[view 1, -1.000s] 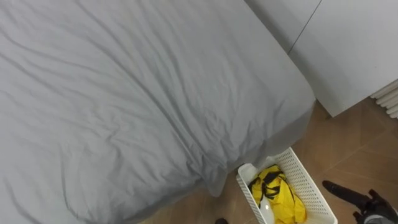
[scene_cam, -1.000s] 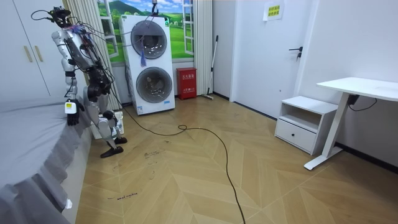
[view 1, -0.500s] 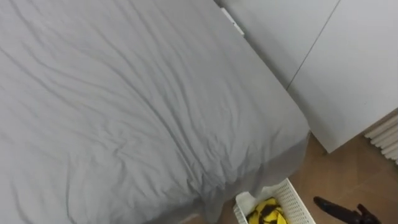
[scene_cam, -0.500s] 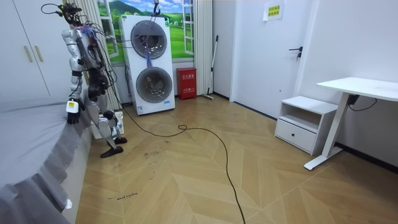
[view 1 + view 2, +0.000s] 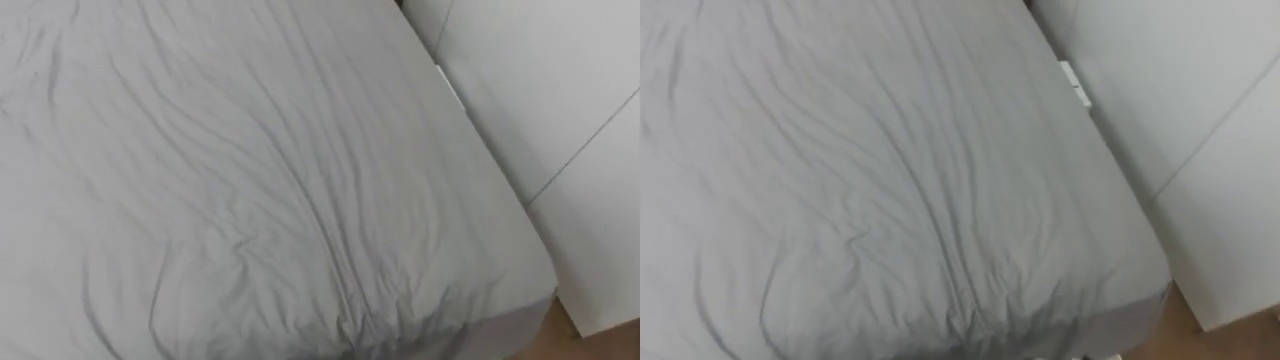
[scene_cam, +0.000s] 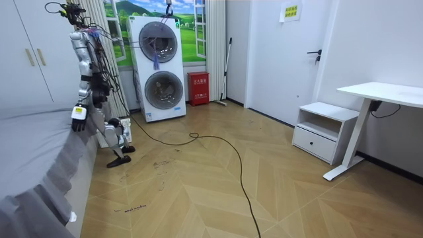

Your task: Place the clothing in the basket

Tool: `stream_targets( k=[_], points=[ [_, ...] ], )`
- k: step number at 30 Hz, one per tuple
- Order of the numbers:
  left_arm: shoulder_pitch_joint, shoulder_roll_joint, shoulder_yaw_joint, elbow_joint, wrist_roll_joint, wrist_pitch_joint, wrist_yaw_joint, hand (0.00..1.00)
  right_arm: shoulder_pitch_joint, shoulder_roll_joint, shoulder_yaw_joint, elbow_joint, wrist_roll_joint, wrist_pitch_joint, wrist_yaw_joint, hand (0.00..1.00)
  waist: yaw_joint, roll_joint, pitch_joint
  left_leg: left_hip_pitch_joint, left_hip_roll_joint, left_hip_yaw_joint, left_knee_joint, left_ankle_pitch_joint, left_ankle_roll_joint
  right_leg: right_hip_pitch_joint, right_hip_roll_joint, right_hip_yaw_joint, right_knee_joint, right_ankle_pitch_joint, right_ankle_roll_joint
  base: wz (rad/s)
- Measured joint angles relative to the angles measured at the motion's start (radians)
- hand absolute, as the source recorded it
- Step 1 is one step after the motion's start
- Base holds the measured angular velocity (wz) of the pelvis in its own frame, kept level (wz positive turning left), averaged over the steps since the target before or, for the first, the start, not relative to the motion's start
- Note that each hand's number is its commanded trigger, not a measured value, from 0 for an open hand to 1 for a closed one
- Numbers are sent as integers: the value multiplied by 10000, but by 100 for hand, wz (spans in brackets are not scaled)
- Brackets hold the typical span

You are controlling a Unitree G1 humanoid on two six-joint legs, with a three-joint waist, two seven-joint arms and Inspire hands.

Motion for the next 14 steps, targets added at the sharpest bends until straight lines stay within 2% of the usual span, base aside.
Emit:
stream_targets(
  k=[4,6,14],
  points=[
    [240,-295,845,-174,258,-39,8,0,496,228,101,318,-378,131,59,0,221,28,3,89,-107,-329,10,-34,31,245,-73,-243,-17,-114,55,20],
    [314,-378,1049,-166,258,-53,8,0,622,252,30,306,-362,180,90,0,210,100,45,148,-171,-498,4,-38,37,345,-113,-411,-57,-138,90,22],
    [378,-422,1267,-170,798,-36,9,0,626,247,21,308,-404,335,119,0,260,232,22,257,-203,-596,0,-78,79,512,-124,-433,-124,-162,122,4]
  ],
)
